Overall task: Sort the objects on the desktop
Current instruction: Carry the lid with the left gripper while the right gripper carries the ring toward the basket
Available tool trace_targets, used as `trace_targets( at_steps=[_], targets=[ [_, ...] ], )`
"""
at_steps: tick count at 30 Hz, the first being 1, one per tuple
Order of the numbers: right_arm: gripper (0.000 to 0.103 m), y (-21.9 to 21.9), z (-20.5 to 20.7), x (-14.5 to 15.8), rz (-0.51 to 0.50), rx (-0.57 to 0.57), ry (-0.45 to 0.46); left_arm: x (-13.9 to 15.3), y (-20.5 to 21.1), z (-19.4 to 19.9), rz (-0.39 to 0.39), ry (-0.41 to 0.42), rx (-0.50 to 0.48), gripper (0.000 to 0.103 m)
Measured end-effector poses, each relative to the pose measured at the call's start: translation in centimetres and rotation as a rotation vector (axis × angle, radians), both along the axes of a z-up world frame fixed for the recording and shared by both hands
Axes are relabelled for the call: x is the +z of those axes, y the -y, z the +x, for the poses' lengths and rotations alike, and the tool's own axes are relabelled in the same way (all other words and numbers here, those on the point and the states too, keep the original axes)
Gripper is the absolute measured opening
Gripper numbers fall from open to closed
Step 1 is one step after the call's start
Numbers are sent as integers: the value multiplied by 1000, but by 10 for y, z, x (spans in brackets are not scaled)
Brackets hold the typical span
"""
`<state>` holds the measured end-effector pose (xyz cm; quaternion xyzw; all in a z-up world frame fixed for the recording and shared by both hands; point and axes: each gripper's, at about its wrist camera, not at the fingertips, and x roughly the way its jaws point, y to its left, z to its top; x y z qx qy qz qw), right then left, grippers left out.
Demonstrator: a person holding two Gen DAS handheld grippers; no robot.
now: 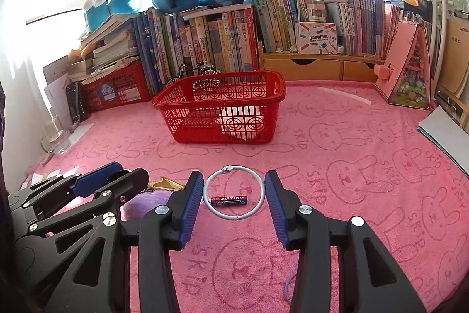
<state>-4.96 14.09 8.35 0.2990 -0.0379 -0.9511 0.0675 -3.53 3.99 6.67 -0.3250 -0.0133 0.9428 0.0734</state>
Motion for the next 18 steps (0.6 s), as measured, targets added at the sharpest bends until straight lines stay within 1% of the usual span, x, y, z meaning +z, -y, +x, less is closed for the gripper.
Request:
trace_targets(
  at_steps=[2, 11, 18],
  targets=[
    [44, 2, -4, 2, 0, 8, 2, 0, 2, -3, 12, 6, 1, 31],
    [44, 6, -17, 8, 12, 35, 5, 5, 5, -16, 17, 9, -7, 31],
    [44, 5, -27, 15, 13, 45, -2, 10, 7, -27, 45, 18, -19, 31]
  ],
)
